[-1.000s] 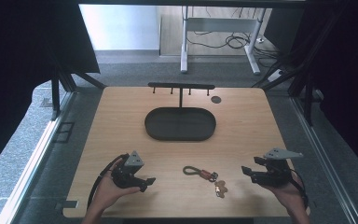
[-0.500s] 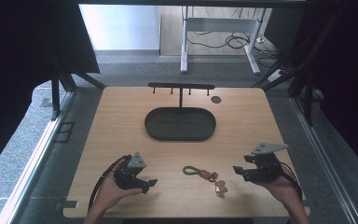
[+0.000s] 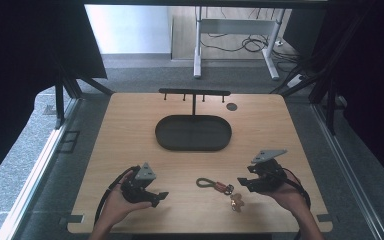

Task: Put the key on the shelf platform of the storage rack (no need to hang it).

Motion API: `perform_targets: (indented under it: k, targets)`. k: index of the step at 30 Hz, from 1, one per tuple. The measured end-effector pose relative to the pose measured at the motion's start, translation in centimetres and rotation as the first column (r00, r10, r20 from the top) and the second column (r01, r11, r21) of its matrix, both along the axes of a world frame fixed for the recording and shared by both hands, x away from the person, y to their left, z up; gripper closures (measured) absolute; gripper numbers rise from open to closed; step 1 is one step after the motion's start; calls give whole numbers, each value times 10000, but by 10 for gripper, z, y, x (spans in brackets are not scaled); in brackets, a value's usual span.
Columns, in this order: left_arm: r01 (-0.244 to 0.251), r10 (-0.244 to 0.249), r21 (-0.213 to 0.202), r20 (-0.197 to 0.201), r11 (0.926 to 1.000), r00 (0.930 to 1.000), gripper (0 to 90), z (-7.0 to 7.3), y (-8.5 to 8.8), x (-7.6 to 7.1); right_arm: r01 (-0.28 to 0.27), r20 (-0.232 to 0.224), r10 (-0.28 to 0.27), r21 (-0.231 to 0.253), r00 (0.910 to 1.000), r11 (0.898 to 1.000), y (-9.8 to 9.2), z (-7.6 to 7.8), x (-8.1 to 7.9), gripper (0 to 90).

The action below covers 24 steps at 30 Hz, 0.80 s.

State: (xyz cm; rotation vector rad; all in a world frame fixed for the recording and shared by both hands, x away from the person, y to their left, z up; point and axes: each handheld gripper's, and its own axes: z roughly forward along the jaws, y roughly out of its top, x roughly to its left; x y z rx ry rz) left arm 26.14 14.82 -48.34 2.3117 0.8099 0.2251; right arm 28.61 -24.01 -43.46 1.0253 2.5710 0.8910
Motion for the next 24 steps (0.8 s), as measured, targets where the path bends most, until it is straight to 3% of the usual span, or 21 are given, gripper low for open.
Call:
perform_targets:
  k: [10, 24]
  targets:
    - [-38, 38, 29, -27, 10000, 10000, 253, -1, 0, 0, -566, -83, 564, -302, 9984, 9979, 24, 0, 3, 432]
    - [22, -21, 101, -74, 9999, 10000, 253, -3, -2, 0, -986, -352, 968, -546, 9947, 9936, 38, -7, 7, 445]
